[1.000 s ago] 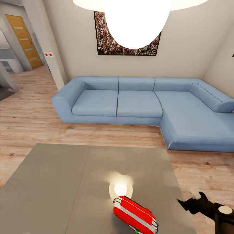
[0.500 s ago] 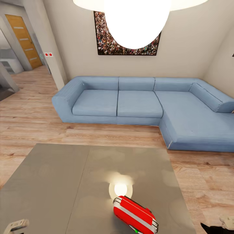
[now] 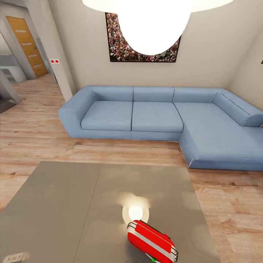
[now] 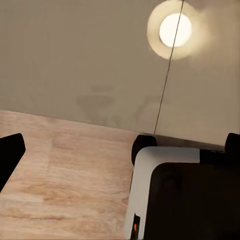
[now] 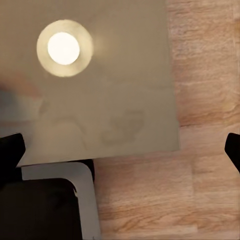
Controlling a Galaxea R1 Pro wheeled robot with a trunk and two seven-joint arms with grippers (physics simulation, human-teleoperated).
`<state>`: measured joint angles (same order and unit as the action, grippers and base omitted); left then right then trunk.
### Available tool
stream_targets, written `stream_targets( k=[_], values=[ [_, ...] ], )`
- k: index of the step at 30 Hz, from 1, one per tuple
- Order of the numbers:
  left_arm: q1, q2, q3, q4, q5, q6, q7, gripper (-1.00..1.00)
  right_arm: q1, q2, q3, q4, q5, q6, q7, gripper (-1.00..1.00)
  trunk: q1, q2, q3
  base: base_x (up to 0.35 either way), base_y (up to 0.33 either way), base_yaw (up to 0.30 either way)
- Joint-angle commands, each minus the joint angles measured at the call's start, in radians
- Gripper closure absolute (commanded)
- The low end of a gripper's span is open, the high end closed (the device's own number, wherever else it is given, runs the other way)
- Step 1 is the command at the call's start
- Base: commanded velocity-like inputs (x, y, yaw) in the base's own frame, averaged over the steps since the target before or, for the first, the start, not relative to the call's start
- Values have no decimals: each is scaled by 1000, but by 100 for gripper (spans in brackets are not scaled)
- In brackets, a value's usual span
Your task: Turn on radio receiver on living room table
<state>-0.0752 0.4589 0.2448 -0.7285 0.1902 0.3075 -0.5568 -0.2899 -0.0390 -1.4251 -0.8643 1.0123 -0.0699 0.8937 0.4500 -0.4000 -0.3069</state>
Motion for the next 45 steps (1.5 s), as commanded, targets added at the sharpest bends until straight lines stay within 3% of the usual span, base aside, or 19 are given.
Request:
stream_targets(
  k=[1,45],
  values=[
    [0,0,0,8,0,-9,0,-100,0,0,-1,15,4,-5,-10,-100,0,0,0,0,0,0],
    [0,-16,-9,28,5,-23,-2,-100,0,6,-1,57,13,-37,-31,-100,0,0,0,0,0,0]
  ],
)
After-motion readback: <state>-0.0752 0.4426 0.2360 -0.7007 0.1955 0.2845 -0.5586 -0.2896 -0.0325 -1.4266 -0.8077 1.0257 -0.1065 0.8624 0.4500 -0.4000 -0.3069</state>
